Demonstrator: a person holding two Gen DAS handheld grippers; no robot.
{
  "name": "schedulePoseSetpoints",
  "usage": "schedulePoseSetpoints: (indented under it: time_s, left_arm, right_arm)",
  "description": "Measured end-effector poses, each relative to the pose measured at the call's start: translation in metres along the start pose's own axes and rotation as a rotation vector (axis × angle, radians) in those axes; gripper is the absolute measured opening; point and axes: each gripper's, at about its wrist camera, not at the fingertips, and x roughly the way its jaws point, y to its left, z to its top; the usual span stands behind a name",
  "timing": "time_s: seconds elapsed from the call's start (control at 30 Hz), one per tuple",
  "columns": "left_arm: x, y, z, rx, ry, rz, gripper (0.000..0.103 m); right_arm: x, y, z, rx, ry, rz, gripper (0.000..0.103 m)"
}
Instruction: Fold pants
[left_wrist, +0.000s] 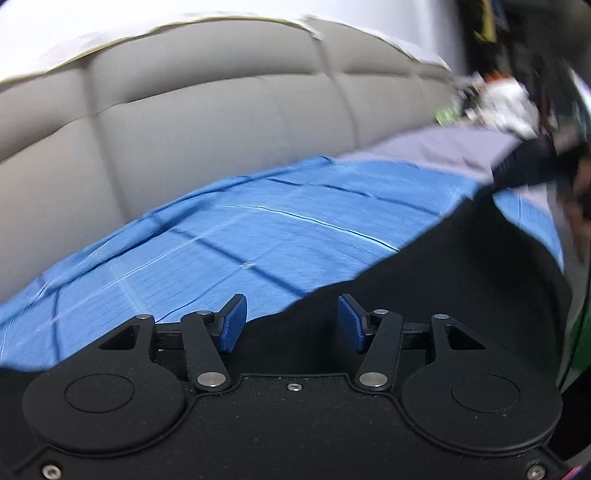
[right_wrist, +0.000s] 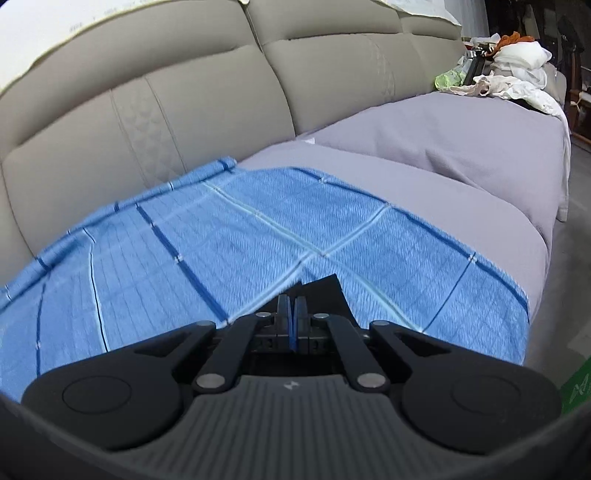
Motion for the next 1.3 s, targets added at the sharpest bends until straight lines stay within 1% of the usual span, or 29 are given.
schedulePoseSetpoints:
  time_s: [0.07,0.1,0.17,0.2,0.27,0.33,0.37,0.4,0.43,0.47,0.5,0.53,0.6,0.63,0.67,0.7,0.73,0.77,0.8,0.83,0.87,0.93,0.97,1.0,1.1,1.17,1.2,1.23,1.3]
  left_arm:
    - [0.021,-0.013,0.002,0.063,0.029,0.027,0.053]
    - [0.029,-0.018,0.002,0.074,0.052,0.043,0.055]
    - [0.036,-0.018,0.003,0.034,0.043,0.038,0.054]
    - [0.037,-0.016,0.003,0.019,0.055,0.031,0.044]
    - [0.038,-0.018,0.002,0.006,0.044,0.022,0.032]
    - [0.038,-0.027,-0.005,0.043,0.011,0.070,0.030]
    - [0.036,-0.030,-0.008,0.071,-0.007,0.103,0.028]
    - [0.037,-0.032,-0.010,0.093,-0.013,0.142,0.020]
    - [0.040,-0.030,-0.010,0.098,0.002,0.182,0.019]
    - [0.042,-0.025,-0.010,0.075,0.005,0.199,0.019]
    - [0.044,-0.018,-0.008,0.046,0.015,0.195,0.018]
    - [0.047,-0.011,-0.006,0.012,0.030,0.202,0.018]
    - [0.052,0.000,-0.003,-0.029,0.046,0.221,0.018]
    - [0.054,0.004,-0.003,-0.043,0.049,0.224,0.018]
    - [0.055,0.007,-0.002,-0.052,0.052,0.221,0.018]
    - [0.056,0.010,-0.001,-0.062,0.053,0.217,0.018]
    - [0.055,0.013,-0.001,-0.081,0.057,0.212,0.018]
    - [0.054,0.017,0.001,-0.111,0.063,0.202,0.018]
    - [0.052,0.022,0.002,-0.146,0.066,0.185,0.019]
    - [0.046,0.026,0.003,-0.182,0.064,0.166,0.019]
    - [0.041,0.030,0.004,-0.212,0.058,0.148,0.019]
    - [0.025,0.031,0.007,-0.212,0.027,0.114,0.031]
    - [0.017,0.029,0.009,-0.191,0.003,0.100,0.043]
    - [0.009,0.026,0.010,-0.165,-0.021,0.087,0.052]
    - [-0.007,0.016,0.014,-0.077,-0.061,0.038,0.059]
    - [-0.007,0.008,0.014,-0.030,-0.067,0.032,0.059]
    - [-0.003,0.003,0.013,-0.005,-0.058,0.043,0.059]
    - [0.003,-0.002,0.009,0.017,-0.039,0.061,0.059]
    - [0.017,-0.010,0.000,0.039,0.014,0.080,0.053]
  right_arm:
    - [-0.001,-0.005,0.005,0.009,-0.007,0.010,0.002]
    - [-0.001,-0.007,0.006,0.009,-0.009,0.014,0.002]
    - [0.004,-0.010,0.008,-0.004,-0.006,0.023,0.002]
    - [0.006,-0.011,0.008,-0.013,-0.003,0.032,0.002]
    - [0.008,-0.013,0.009,-0.018,0.006,0.034,0.002]
    - [0.005,-0.018,0.007,-0.005,-0.004,0.059,0.004]
    - [0.003,-0.021,0.006,0.003,-0.008,0.079,0.010]
    - [0.000,-0.024,0.005,0.001,-0.009,0.088,0.014]
    - [-0.003,-0.027,0.003,-0.015,-0.014,0.092,0.036]
    - [-0.006,-0.030,0.003,-0.039,-0.018,0.089,0.050]
    - [-0.009,-0.033,0.001,-0.063,-0.025,0.080,0.058]
    - [-0.011,-0.036,0.000,-0.082,-0.028,0.066,0.069]
    - [-0.013,-0.041,-0.003,-0.116,-0.015,0.057,0.072]
    - [-0.011,-0.044,-0.005,-0.125,0.001,0.057,0.076]
    - [-0.008,-0.044,-0.007,-0.133,0.022,0.055,0.078]
    - [-0.004,-0.044,-0.011,-0.148,0.046,0.066,0.077]
    - [0.000,-0.043,-0.015,-0.162,0.070,0.086,0.073]
    - [0.005,-0.041,-0.020,-0.167,0.095,0.107,0.051]
    - [0.006,-0.038,-0.026,-0.171,0.072,0.096,0.045]
    - [0.004,-0.034,-0.030,-0.185,0.044,0.070,0.018]
    - [0.000,-0.031,-0.031,-0.174,0.032,0.071,0.009]
    - [-0.007,-0.026,-0.028,-0.146,0.000,0.093,0.007]
    - [-0.012,-0.022,-0.024,-0.140,-0.024,0.103,0.007]
    - [-0.016,-0.019,-0.021,-0.139,-0.039,0.114,0.007]
    - [-0.025,-0.006,-0.004,-0.119,-0.079,0.174,0.007]
    - [-0.026,-0.002,0.008,-0.081,-0.091,0.208,0.007]
    - [-0.022,-0.001,0.014,-0.064,-0.094,0.223,0.007]
    - [-0.016,0.001,0.018,-0.059,-0.086,0.219,0.007]
    - [0.003,0.005,0.023,-0.087,-0.056,0.173,0.007]
